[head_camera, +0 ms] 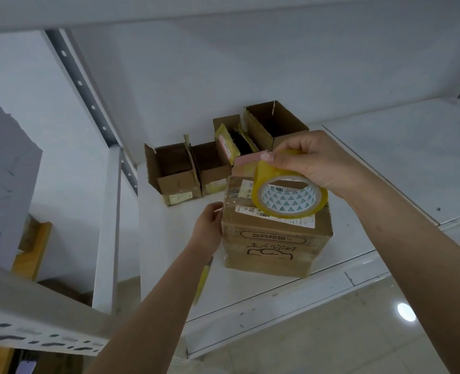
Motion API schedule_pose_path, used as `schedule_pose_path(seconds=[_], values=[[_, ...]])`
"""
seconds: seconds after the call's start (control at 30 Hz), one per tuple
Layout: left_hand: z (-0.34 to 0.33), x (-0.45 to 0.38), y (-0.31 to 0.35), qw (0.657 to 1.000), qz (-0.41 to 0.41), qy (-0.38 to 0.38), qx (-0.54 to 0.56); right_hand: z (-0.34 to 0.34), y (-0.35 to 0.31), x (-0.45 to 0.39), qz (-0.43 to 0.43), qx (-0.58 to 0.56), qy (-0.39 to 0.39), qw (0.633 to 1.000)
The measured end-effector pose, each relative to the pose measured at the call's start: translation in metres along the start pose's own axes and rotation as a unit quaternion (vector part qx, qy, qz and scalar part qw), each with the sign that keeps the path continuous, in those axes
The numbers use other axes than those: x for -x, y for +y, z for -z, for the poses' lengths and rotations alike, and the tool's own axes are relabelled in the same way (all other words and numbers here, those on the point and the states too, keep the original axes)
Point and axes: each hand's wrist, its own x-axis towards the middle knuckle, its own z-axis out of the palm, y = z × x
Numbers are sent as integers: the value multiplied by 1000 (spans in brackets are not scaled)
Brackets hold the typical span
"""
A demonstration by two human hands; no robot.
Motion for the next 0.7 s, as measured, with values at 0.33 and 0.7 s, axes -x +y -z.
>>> schedule_pose_path(seconds=[0.33,0.7], values=[[18,15,74,901,-352,-170,-188,1,1,-1,16,22,-12,1000],[-3,7,77,802,-297,-155,-495,18,45,26,-41,-204,-79,975]])
